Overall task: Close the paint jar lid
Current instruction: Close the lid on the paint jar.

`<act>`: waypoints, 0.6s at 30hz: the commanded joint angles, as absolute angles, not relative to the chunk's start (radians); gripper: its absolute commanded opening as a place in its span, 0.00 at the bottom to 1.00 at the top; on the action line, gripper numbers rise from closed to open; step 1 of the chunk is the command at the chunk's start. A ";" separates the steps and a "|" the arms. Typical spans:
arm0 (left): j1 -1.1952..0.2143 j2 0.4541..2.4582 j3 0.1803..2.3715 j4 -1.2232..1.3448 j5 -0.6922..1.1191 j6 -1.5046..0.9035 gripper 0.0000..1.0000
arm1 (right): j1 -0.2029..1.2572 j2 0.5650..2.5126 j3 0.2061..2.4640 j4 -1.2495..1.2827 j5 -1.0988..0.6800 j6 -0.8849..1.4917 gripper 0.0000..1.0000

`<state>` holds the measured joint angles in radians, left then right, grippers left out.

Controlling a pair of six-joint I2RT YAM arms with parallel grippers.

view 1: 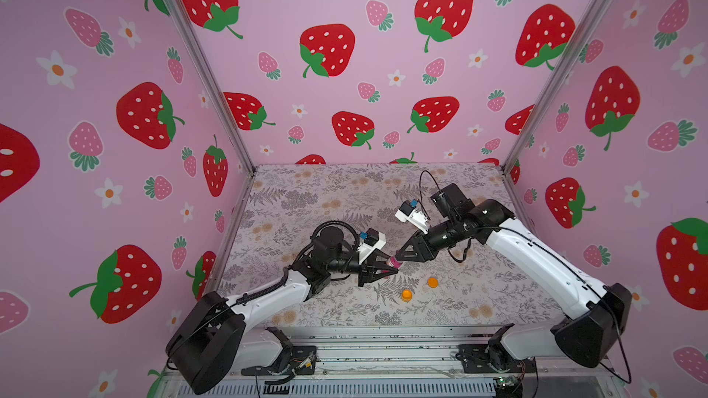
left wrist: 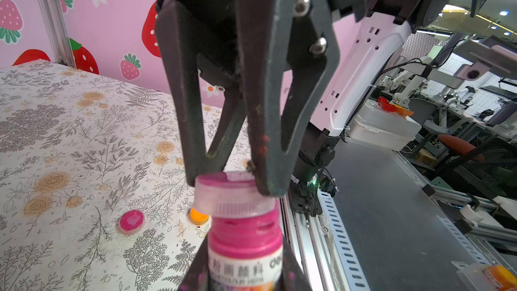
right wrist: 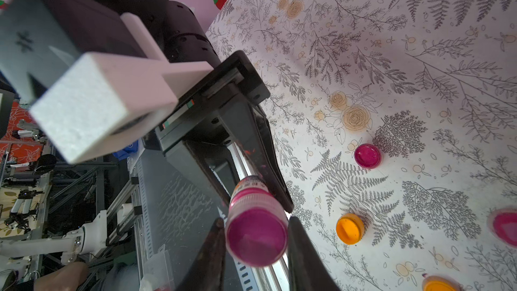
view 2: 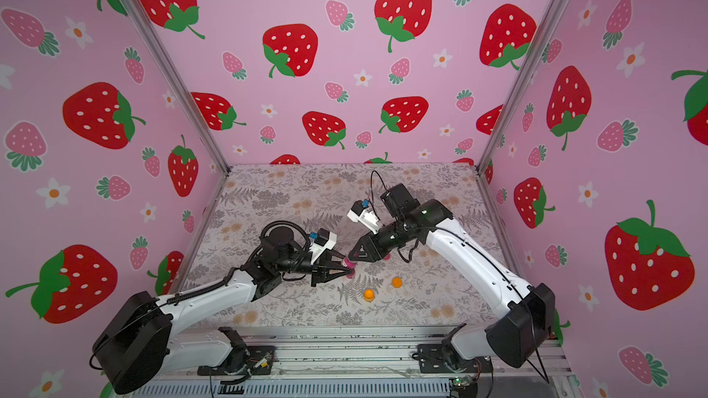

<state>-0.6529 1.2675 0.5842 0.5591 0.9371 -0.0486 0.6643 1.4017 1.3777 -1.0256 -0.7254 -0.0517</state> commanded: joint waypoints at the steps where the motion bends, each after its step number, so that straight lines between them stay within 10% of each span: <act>1: -0.657 1.226 0.710 0.702 0.927 -0.035 0.00 | 0.729 1.413 1.348 -1.094 -0.695 -0.079 0.16; 18: -0.657 1.220 0.713 0.666 0.928 -0.015 0.00 | 0.734 1.389 1.393 -1.150 -0.645 -0.025 0.15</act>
<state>-0.6556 1.2629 0.6067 0.5110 0.9531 -0.0261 0.6979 1.3796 1.3998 -1.0508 -0.6540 -0.0273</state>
